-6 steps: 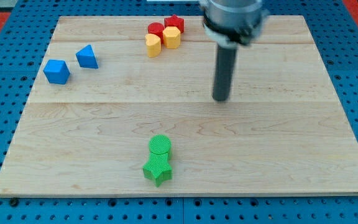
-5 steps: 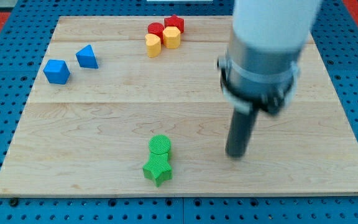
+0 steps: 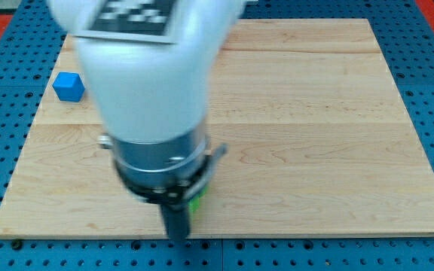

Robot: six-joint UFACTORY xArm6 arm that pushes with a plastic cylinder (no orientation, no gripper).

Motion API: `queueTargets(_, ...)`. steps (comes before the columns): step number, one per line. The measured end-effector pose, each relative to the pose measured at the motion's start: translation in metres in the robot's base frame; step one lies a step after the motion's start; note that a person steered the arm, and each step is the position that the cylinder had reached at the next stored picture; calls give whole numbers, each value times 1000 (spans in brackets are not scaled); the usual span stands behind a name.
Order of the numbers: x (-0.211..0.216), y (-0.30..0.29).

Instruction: Push the green blocks into a group of blocks

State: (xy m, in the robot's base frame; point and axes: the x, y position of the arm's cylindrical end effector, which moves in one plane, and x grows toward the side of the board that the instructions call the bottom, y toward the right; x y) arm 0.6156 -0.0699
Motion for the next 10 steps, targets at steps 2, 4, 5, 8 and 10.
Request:
queueTargets(2,-33,18)
queueTargets(4,-79,29)
queueTargets(5,-91,46)
queueTargets(8,-163,114)
queueTargets(10,-195,102)
